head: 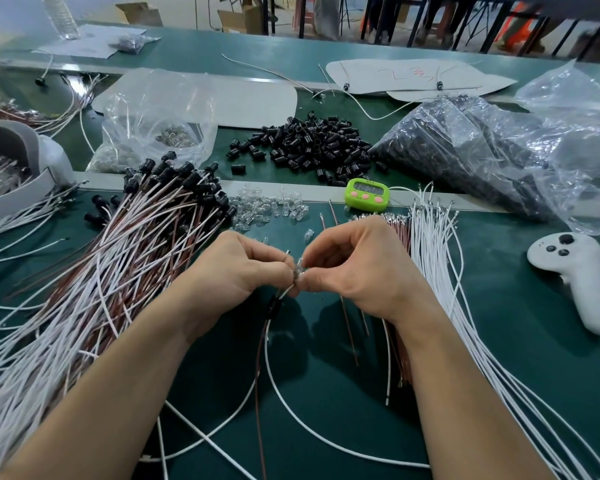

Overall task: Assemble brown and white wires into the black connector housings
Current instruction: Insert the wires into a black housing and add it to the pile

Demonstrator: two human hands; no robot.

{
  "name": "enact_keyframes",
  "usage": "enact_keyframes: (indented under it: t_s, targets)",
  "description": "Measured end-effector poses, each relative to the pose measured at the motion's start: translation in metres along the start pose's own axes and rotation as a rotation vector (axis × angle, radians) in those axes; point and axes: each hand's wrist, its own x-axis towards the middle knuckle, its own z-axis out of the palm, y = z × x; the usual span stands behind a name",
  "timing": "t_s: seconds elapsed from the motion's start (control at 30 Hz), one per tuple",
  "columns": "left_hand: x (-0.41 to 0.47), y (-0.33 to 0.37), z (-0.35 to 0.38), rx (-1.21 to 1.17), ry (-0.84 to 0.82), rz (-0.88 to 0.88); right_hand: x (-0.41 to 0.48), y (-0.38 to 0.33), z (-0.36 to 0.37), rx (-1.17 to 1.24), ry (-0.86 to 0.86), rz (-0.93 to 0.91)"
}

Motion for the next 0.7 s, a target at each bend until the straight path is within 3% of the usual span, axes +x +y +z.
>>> enact_keyframes:
  t_s: [0.27,0.7]
  targets:
    - [-0.0012,0.0007,-0.0032,0.036,-0.031,-0.03,-0.0005,0.0003,0.0003,0.064,-0.053,0.001]
    - [-0.0001,-0.001,-0.0019,0.057,-0.032,-0.018,-0.0011,-0.0024,0.001,-0.041,-0.062,-0.027]
